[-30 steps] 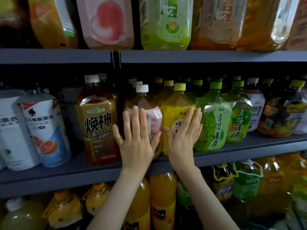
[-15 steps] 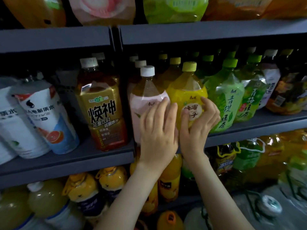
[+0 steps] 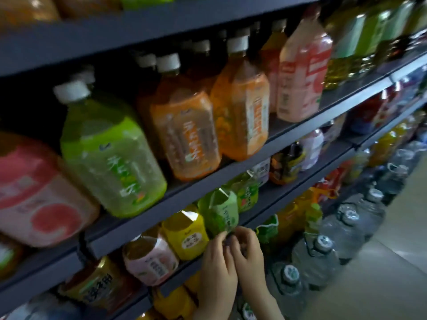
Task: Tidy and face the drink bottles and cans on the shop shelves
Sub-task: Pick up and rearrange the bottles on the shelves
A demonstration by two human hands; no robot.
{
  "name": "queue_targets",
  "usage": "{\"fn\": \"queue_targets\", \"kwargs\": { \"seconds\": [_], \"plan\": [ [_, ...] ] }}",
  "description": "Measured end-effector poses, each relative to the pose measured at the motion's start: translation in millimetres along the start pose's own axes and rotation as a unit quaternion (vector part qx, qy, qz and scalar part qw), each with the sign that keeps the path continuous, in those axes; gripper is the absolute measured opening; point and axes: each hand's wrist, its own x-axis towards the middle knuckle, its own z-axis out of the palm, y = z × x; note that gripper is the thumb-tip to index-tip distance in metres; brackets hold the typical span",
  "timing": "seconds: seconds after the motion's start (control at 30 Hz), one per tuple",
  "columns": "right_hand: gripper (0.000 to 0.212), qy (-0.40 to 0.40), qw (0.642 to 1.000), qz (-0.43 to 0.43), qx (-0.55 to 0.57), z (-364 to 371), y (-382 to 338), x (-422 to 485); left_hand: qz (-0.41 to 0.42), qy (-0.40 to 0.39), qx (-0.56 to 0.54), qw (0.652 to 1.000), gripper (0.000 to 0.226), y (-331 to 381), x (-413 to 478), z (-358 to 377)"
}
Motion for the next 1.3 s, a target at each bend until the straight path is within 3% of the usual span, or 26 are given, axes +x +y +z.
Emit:
{"fn": "queue_targets", "kwargs": {
  "seconds": [0.17, 0.43, 0.63, 0.8, 1.07, 1.3],
  "plan": [
    [0.008, 0.009, 0.991, 0.134, 0.009, -70.8, -27.2, 1.4, -0.08, -0.159, -0.009, 0.984, 0.033, 74.1, 5.8, 12.6],
    [0.01, 0.008, 0.974, 0.225, -0.041, -200.7, -85.4, 5.0, -0.167, -0.253, -0.025, 0.952, 0.025, 201.5, 4.2, 31.0],
    [0.002, -0.024, 0.972, 0.21, -0.107, -268.8, -113.0, 58.2, -0.172, -0.235, -0.022, 0.957, 0.021, 277.7, 38.4, 42.2],
    [0.003, -0.035, 0.969, 0.204, -0.135, -274.7, -118.1, 121.8, -0.227, -0.187, -0.056, 0.954, 0.02, 287.8, 83.4, 63.9],
    [0.023, -0.055, 0.96, 0.211, -0.174, -273.4, -79.6, 209.9, -0.321, -0.102, -0.079, 0.938, 0.024, 276.2, 154.1, 115.4],
    [0.043, -0.065, 0.957, 0.225, -0.171, -269.0, -39.3, 243.3, -0.387, -0.023, -0.059, 0.92, 0.029, 262.3, 164.9, 147.7]
  ]
}}
